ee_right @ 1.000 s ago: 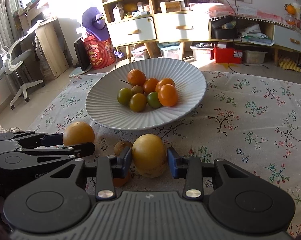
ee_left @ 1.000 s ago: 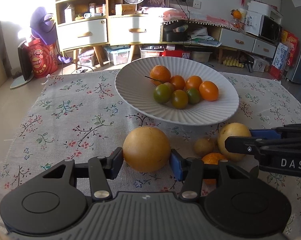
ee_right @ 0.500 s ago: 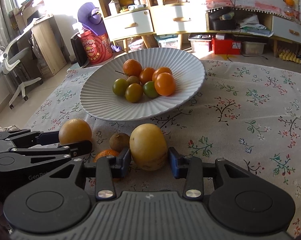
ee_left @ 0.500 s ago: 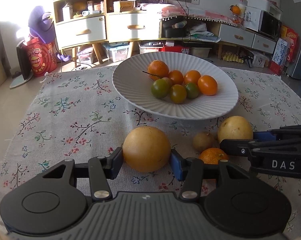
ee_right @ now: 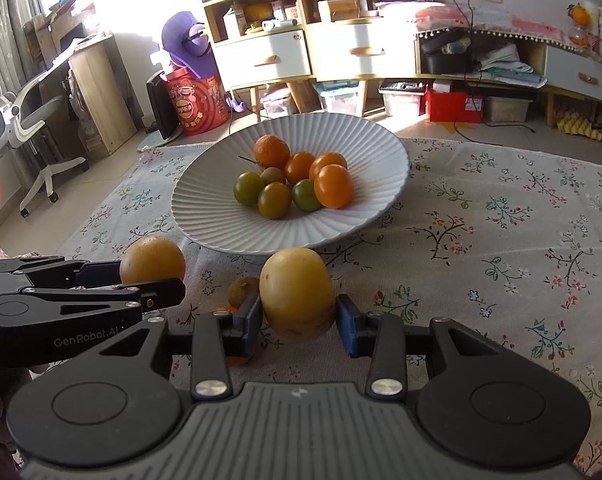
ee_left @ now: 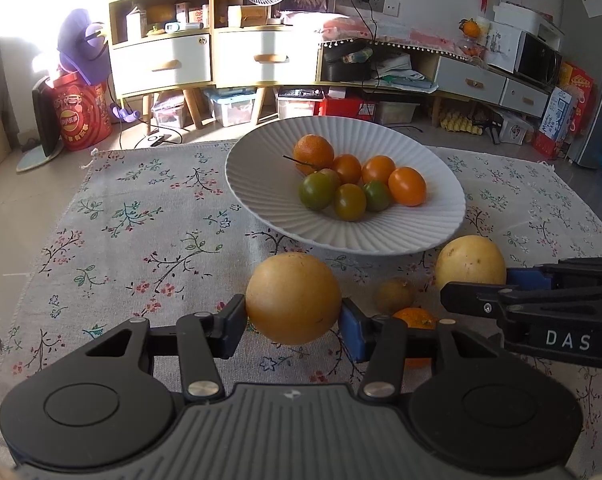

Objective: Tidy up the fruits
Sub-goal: 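Lift both held fruits and carry them toward the white bowl, then lower both fruits into the bowl and open both grippers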

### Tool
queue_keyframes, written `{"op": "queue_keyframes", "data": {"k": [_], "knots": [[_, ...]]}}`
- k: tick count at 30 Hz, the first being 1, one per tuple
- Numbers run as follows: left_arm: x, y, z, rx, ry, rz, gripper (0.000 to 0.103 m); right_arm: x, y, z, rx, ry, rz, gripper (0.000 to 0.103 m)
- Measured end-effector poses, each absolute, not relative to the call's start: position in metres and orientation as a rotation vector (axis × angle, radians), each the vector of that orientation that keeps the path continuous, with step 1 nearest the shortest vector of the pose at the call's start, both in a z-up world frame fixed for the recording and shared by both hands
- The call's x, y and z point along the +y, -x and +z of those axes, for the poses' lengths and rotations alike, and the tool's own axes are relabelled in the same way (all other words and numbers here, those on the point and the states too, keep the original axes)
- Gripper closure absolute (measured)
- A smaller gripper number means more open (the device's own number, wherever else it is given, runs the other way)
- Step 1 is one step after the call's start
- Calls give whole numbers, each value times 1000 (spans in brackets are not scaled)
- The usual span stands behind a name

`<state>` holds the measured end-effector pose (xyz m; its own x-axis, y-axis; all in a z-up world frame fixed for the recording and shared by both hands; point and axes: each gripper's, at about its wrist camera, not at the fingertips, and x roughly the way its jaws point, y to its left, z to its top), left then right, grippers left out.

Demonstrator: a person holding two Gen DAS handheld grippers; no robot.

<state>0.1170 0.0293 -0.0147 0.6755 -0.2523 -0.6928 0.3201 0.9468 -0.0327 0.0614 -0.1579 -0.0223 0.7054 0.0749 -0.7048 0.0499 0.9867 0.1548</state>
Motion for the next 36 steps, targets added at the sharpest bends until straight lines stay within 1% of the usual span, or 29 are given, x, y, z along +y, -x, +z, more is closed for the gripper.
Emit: {"op": "queue_keyframes", "data": {"k": [9, 19, 36], "knots": [[24, -112, -5, 771, -91, -336, 75, -159, -59, -12, 786, -167, 26, 67], [19, -113, 7, 740, -73, -353, 75, -167, -60, 2, 744, -186, 23, 67], [6, -142, 8, 706, -89, -366, 75, -181, -90, 4, 702, -160, -6, 67]]}}
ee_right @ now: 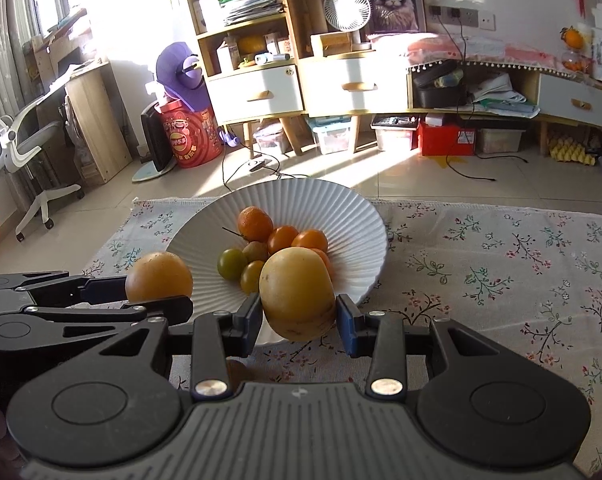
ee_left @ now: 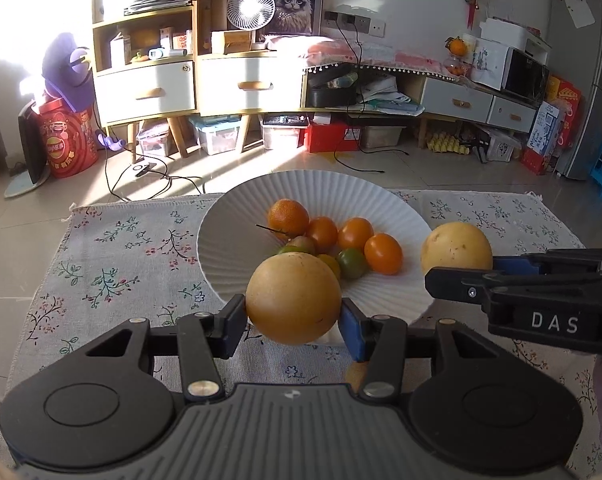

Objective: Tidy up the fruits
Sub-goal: 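Lower both fruits into the bowl and open both grippers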

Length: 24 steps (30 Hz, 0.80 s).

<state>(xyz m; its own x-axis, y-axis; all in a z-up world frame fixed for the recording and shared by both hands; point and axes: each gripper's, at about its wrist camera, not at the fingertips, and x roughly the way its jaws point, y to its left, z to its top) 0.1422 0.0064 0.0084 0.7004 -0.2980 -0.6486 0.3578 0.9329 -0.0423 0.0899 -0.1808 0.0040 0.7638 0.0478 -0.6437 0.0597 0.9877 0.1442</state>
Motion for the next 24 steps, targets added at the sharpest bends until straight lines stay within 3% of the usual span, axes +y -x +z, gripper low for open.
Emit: {"op": "queue_keyframes", "data": {"k": [24], "knots": [[-25, -172, -16, 742, -90, -492, 74, -189, -178, -7, 724, -40, 56, 70]]}}
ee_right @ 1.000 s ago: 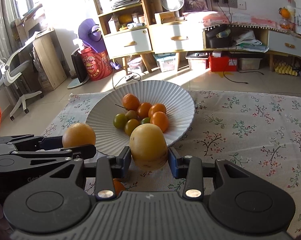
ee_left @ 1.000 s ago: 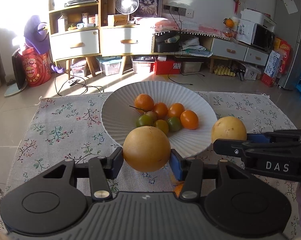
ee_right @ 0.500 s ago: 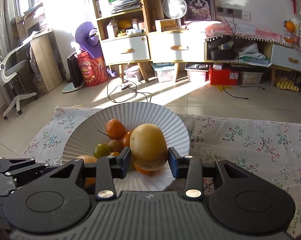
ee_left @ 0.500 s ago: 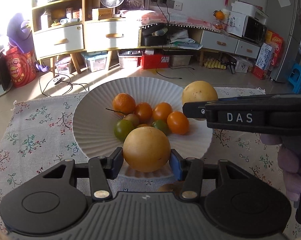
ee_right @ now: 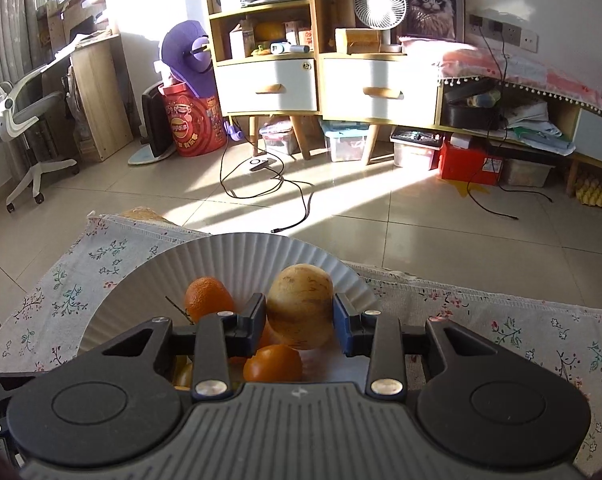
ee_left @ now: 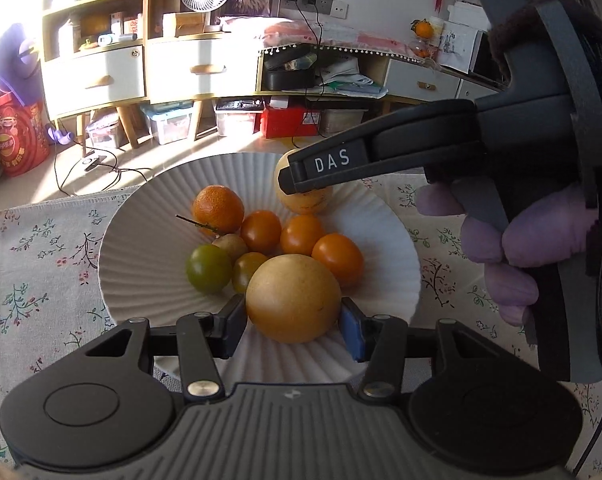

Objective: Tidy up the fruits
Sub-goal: 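Lower both fruits into the bowl and open both grippers, then withdraw both open grippers toward the last tangerine and small brown fruit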

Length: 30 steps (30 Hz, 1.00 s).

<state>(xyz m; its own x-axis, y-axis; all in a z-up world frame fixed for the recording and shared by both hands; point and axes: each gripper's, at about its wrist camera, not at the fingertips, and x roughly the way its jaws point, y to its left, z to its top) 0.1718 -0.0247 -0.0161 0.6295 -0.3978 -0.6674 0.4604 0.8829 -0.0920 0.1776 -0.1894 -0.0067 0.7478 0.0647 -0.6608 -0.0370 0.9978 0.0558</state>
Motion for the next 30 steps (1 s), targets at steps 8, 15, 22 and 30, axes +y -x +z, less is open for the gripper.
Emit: {"op": "queue_keyframes", "data": {"k": [8, 15, 22, 30], "knots": [[-26, -173, -17, 741, -88, -501, 74, -185, -179, -2, 736, 0, 74, 70], [-26, -172, -13, 730, -91, -493, 70, -186, -174, 4, 744, -19, 81, 65], [-22, -167, 2, 720, -93, -506, 47, -187, -166, 17, 731, -29, 73, 47], [-12, -151, 17, 710, -119, -509, 32, -194, -144, 33, 707, -39, 56, 32]]}}
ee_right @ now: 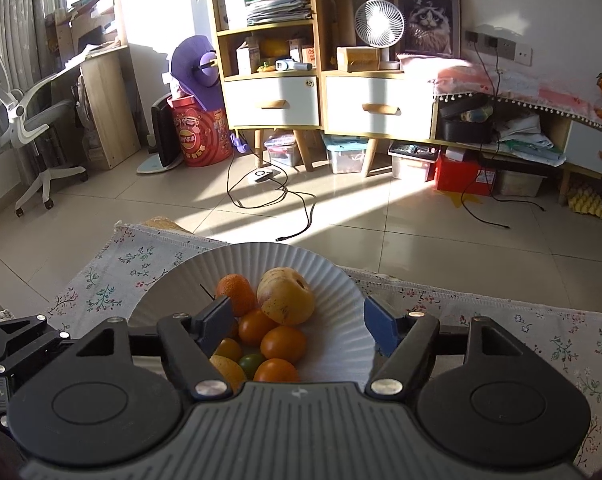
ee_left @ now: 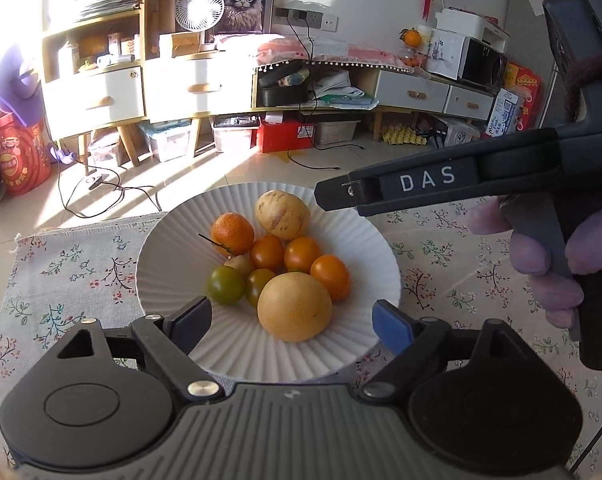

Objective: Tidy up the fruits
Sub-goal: 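Withdraw both open grippers toward the last tangerine and small brown fruit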

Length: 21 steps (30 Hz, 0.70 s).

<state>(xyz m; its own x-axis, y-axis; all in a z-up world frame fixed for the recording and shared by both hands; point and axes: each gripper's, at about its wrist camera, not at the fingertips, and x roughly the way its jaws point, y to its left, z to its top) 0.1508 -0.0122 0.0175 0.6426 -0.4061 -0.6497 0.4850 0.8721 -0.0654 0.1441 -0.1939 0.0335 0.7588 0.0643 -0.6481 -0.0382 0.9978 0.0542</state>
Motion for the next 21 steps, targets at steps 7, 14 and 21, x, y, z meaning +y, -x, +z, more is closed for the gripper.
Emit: {"op": "queue_keyframes", "data": {"k": [7, 14, 21], "knots": [[0, -133, 20, 718, -141, -510, 25, -196, -122, 38, 711, -43, 44, 25], [10, -119, 26, 721, -137, -499, 19, -194, -105, 41, 718, -60, 46, 17], [14, -107, 24, 736, -138, -487, 19, -192, -87, 39, 728, -76, 34, 7]]}}
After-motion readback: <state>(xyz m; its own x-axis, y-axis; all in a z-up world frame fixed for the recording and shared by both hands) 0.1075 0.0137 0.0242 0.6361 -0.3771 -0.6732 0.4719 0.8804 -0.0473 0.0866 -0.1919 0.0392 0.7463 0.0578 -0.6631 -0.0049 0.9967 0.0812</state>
